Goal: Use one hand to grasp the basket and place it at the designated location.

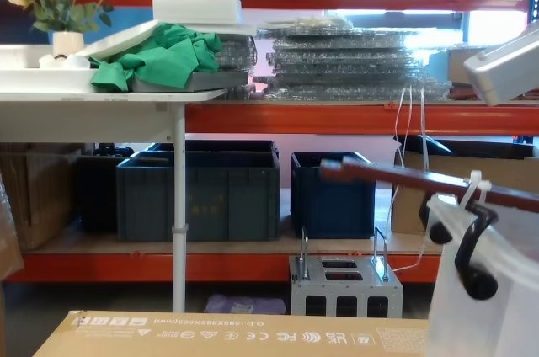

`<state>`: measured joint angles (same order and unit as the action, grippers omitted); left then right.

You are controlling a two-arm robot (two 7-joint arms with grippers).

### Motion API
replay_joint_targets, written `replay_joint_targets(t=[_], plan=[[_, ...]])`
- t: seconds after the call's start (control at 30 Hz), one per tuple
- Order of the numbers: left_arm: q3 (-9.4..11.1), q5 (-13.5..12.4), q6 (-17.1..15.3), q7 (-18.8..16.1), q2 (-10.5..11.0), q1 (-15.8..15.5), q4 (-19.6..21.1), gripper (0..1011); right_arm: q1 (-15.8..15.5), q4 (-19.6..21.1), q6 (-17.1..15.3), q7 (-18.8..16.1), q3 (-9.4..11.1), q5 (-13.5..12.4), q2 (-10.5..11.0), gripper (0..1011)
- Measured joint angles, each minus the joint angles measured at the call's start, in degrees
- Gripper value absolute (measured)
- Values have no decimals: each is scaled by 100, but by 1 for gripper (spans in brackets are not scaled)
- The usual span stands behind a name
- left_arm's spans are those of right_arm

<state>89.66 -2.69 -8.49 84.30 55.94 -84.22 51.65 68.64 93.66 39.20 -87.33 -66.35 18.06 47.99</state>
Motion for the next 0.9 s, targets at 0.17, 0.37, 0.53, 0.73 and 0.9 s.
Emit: replay_joint_targets(t=[0.17,0.37,0.53,0.73,0.9], plan=[[0,2,0,0,-1,0,3,0,-12,61,-47,35,-121,43,-160,0],[0,0,0,0,0,0,0,0,-23,58,-97,91,-254,120,-308,0],[0,0,0,0,0,0,0,0,12,57,-121,125,-322,128,-327,0],[0,0,0,0,0,0,-1,0,47,50,-160,171,-405,164,-373,0],[0,-1,0,0,1,0,-4,0,56,12,-191,214,-514,232,-533,0]])
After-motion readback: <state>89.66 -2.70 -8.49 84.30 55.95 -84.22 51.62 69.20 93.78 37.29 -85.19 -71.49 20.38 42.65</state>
